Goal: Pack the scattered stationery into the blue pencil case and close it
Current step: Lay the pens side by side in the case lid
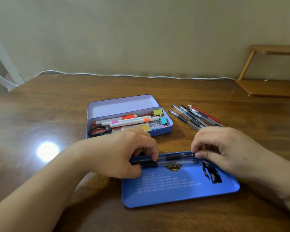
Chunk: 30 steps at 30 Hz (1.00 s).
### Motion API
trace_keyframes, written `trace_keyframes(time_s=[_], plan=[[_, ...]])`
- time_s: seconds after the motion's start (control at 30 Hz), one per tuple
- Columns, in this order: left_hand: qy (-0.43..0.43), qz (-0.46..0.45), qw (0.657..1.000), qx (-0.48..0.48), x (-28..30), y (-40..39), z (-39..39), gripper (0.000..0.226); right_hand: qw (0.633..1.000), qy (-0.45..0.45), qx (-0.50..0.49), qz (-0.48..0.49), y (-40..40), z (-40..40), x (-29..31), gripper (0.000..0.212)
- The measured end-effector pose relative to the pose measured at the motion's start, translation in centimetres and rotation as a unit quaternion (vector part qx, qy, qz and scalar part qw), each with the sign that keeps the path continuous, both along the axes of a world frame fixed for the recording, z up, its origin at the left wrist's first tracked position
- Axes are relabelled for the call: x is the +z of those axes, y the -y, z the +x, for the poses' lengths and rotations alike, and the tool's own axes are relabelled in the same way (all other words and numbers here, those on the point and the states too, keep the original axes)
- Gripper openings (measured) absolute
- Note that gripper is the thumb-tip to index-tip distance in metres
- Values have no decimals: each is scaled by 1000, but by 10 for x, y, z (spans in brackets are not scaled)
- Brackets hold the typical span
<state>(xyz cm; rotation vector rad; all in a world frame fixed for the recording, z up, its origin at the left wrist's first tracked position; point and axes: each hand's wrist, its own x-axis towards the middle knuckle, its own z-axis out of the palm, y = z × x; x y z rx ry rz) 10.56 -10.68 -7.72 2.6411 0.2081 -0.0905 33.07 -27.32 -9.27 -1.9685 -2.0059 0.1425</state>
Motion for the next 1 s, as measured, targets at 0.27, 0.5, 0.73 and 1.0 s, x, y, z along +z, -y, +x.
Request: trace_keyframes(time_s=[0.27,0.5,0.73,1.0], plan=[[13,21,1000,-4,-2,3,2,30,999,-32,8,6,2,-5,1,5],[14,26,1000,-7,-3,4,3,31,999,-46,-11,12,-4,-9,-3,20],[12,24,1000,-15,-2,6,4,24,983,-43,-129,122,-5,9,4,20],[10,19,1000,-23,-2,9,4,29,969,-6,-247,28,-13,26,1,9]])
